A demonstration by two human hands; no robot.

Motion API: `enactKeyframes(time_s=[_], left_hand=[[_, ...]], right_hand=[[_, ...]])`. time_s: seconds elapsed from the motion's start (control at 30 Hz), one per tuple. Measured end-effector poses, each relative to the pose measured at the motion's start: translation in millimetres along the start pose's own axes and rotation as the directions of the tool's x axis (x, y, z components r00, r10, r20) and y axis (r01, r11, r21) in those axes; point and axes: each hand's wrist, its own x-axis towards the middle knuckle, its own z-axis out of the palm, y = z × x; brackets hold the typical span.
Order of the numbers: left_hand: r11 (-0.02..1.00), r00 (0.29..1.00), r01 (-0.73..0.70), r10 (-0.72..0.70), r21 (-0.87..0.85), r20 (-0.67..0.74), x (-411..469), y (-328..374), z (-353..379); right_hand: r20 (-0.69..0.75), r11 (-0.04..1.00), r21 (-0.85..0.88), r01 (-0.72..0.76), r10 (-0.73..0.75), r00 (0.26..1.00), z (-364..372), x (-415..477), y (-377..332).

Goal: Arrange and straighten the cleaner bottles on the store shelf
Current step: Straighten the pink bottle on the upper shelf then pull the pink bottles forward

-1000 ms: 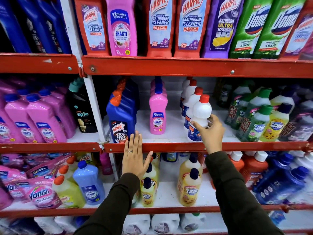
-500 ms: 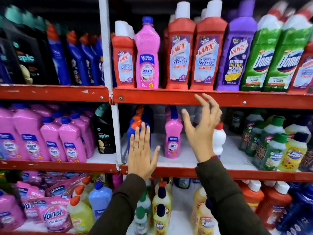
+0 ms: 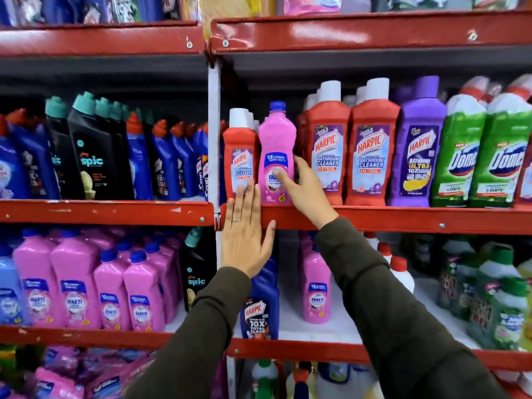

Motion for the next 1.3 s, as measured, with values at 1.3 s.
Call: enactKeyframes(time_s=[1.3], left_hand=[[0.999,0.784,-0.005,0.029,-0.041,0.62,-216,78,77]], right_hand=[[0.074,0.934,0.171,-0.314,0.306,0.949,-60,-213,175]])
